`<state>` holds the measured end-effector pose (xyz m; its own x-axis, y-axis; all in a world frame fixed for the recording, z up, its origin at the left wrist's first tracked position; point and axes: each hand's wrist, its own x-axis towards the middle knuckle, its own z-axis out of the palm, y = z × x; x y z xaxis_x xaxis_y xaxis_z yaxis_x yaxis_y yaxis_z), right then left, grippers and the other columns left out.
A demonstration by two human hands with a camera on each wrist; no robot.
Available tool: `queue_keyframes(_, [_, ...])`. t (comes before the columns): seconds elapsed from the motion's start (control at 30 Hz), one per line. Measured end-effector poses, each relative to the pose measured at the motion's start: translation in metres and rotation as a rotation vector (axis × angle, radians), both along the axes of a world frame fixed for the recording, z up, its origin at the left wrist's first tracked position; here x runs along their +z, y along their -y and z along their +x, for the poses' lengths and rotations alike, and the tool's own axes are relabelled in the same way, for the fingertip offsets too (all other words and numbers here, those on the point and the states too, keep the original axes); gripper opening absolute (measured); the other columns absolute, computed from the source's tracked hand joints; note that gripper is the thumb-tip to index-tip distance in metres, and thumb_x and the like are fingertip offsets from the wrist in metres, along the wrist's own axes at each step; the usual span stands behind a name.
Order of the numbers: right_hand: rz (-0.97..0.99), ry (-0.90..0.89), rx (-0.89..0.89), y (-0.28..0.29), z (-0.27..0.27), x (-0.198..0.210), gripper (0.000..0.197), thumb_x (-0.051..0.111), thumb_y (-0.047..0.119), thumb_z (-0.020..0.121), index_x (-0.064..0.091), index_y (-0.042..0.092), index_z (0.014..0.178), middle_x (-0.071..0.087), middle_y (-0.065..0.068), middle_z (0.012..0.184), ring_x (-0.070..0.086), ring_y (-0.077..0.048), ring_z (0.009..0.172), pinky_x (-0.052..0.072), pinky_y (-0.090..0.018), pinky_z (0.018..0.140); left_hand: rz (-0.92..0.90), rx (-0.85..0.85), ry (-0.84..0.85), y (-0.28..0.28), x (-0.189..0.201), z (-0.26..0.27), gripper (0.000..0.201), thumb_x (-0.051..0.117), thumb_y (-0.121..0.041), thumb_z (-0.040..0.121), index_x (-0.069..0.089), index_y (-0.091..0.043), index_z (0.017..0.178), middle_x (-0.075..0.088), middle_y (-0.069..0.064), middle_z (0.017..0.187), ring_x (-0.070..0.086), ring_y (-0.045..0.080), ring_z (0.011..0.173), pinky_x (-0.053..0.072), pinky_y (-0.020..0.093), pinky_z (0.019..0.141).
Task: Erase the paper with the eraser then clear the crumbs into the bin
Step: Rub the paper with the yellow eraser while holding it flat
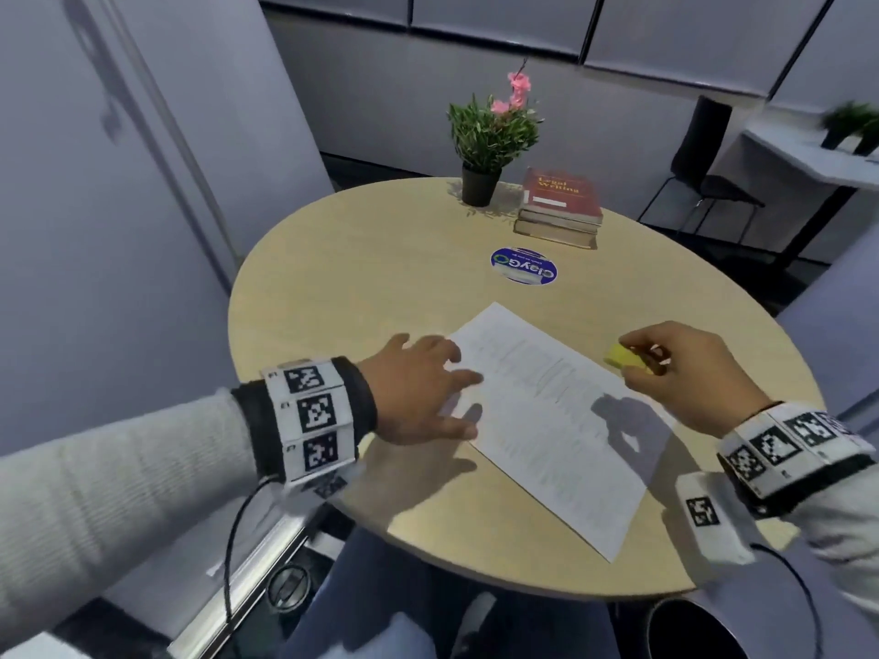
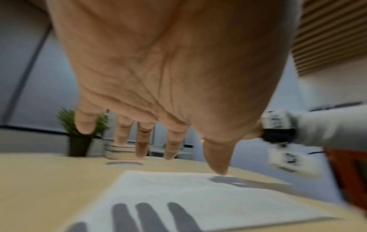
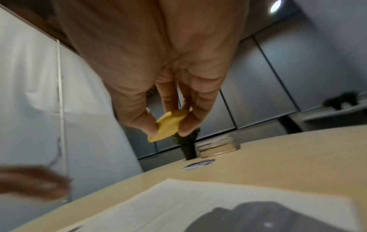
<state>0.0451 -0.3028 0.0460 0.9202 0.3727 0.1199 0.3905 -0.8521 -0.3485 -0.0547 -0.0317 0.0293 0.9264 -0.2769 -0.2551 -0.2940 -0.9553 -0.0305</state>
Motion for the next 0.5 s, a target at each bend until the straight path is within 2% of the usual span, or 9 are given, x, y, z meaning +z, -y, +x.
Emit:
queue_keyframes(0.07, [0.004,-0.051,0.115,-0.022,-0.004,-0.003,0.029,0.068,0.017,0.082,0.067,0.014,0.111,0.064,-0.005,0.106,0.056,-0.020,0.092,0.043,-0.027,0.081,-0.015,0.086,-0.052,-0.031,0.008,0.034,0.070,0.042,-0.063,0.089,0.018,-0.039,0.150,0.015,0.008,0.156,0.008,0.024,0.145,0.020,0.046,0.113])
queue_keyframes(0.17, [-0.089,-0.120,0.278,-0.053,-0.003,-0.014,0.031,0.065,0.018,0.084,0.063,0.014,0.115,0.062,-0.004,0.110,0.056,-0.018,0.096,0.040,-0.022,0.082,0.031,0.180,-0.187,-0.053,0.011,0.070,0.078,0.053,-0.067,0.081,0.013,-0.051,0.147,0.009,0.007,0.159,-0.001,0.026,0.146,0.013,0.049,0.115])
queue_keyframes(0.23, [-0.131,-0.133,0.338,-0.069,0.001,-0.021,0.032,0.062,0.020,0.084,0.060,0.015,0.116,0.060,-0.004,0.109,0.054,-0.019,0.095,0.042,-0.025,0.082,0.069,0.177,-0.195,-0.046,0.010,0.076,0.085,0.053,-0.069,0.076,0.013,-0.048,0.148,0.007,0.005,0.160,-0.005,0.026,0.147,0.006,0.045,0.115])
queue_keyframes(0.3, [-0.160,-0.150,0.384,-0.080,0.004,-0.026,0.031,0.060,0.022,0.086,0.057,0.016,0.116,0.061,-0.004,0.108,0.054,-0.020,0.092,0.046,-0.031,0.083,0.130,0.147,-0.235,-0.038,0.002,0.081,0.079,0.054,-0.057,0.087,0.009,-0.044,0.150,-0.004,0.006,0.160,-0.009,0.026,0.146,0.001,0.042,0.113])
queue_keyframes(0.33, [-0.185,-0.154,0.405,-0.085,0.005,-0.028,0.031,0.059,0.024,0.087,0.056,0.016,0.117,0.062,-0.005,0.108,0.054,-0.019,0.091,0.047,-0.032,0.084,0.158,0.151,-0.259,-0.036,-0.003,0.086,0.077,0.053,-0.054,0.090,0.004,-0.046,0.149,-0.006,0.009,0.160,-0.010,0.028,0.146,0.000,0.044,0.113])
queue_keyframes(0.4, [-0.232,-0.133,0.439,-0.094,0.008,-0.031,0.032,0.056,0.027,0.089,0.055,0.015,0.120,0.062,-0.006,0.109,0.053,-0.020,0.092,0.046,-0.034,0.085,0.205,0.154,-0.282,-0.039,-0.009,0.095,0.083,0.053,-0.064,0.084,-0.003,-0.056,0.145,0.008,0.013,0.156,0.002,0.035,0.145,0.008,0.052,0.114])
queue_keyframes(0.43, [-0.241,-0.106,0.453,-0.099,0.010,-0.031,0.033,0.055,0.027,0.090,0.055,0.015,0.121,0.062,-0.006,0.110,0.054,-0.021,0.095,0.046,-0.035,0.085,0.210,0.160,-0.285,-0.040,-0.011,0.096,0.087,0.052,-0.072,0.077,-0.003,-0.057,0.143,0.016,0.012,0.150,0.010,0.037,0.142,0.012,0.052,0.114])
queue_keyframes(0.5, [-0.214,-0.055,0.459,-0.110,0.017,-0.031,0.034,0.054,0.028,0.090,0.056,0.014,0.120,0.063,-0.007,0.110,0.056,-0.024,0.097,0.047,-0.038,0.086,0.152,0.175,-0.268,-0.039,-0.018,0.092,0.101,0.049,-0.082,0.064,0.000,-0.051,0.147,0.014,0.015,0.151,0.013,0.038,0.141,0.015,0.048,0.114])
